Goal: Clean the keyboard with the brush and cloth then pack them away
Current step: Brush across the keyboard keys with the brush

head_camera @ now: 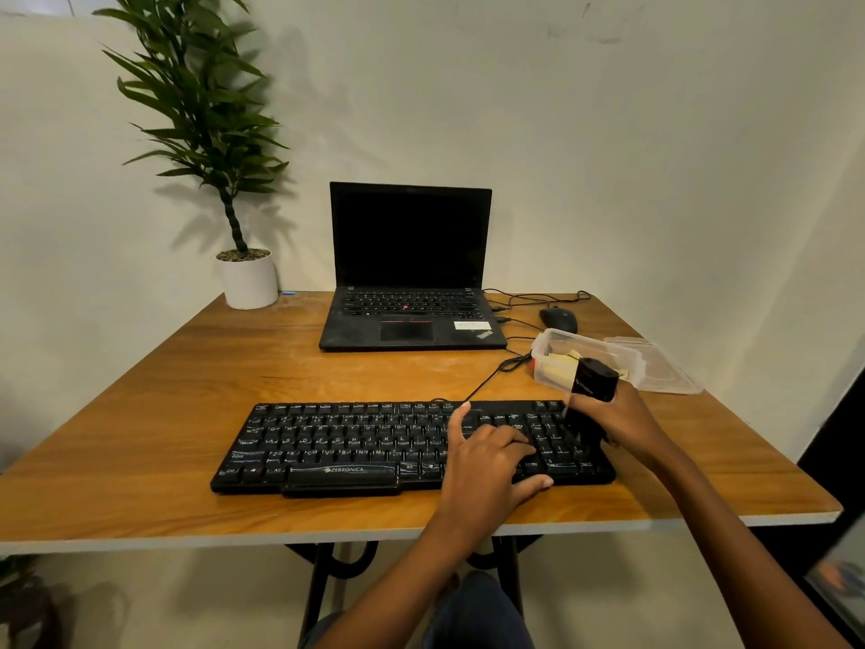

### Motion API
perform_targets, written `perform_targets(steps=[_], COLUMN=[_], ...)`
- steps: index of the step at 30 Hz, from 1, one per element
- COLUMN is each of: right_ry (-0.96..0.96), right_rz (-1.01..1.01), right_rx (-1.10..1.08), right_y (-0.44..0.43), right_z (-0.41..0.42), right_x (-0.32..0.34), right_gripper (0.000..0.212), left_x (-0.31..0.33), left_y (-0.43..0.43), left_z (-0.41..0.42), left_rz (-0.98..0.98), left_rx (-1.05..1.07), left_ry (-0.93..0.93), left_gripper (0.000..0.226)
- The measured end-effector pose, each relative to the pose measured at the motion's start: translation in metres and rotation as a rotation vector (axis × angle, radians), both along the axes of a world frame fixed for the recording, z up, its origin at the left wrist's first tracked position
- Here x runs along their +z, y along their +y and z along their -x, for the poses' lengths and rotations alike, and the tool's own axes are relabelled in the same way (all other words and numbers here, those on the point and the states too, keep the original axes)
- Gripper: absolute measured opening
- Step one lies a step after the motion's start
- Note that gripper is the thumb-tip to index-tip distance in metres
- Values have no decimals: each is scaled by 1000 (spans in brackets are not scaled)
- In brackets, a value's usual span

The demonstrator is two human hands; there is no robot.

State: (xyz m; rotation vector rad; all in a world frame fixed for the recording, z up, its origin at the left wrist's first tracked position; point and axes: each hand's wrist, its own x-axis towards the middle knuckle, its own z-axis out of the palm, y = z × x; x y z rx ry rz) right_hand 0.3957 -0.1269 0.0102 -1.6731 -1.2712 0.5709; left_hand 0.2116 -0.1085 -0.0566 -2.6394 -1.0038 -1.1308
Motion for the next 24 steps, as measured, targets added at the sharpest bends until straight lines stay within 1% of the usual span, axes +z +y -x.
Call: perform_targets(steps=[2,4,8,12,13,16,20,24], right_ry=[-21,-47,87,16,26,65,2,107], right_rz=[-16,-53,32,-73,-71,26,-59,51], right_rx=[-35,-75,3,-123,-107,-17,-128,27], right_y=[-1,-2,-5,-6,-7,-12,-11,-18], right_z=[-3,-3,-2,5,7,6,7,8], right_x=[1,1,-1,0,-1,0,1,3], right_gripper=[26,21,26,20,23,36,36,30], left_x=[-1,0,-2,-2,-2,-1,-1,-2], left_y=[0,0,1,0,0,-1,0,0], left_z=[0,0,0,0,0,0,-1,0], left_rz=[-3,-2,4,3,2,7,6,9], left_rx=[-2,0,1,6,9,1,8,6], left_ry=[0,1,1,5,4,3,1,3], left_gripper=[47,47,47,48,48,47,48,48])
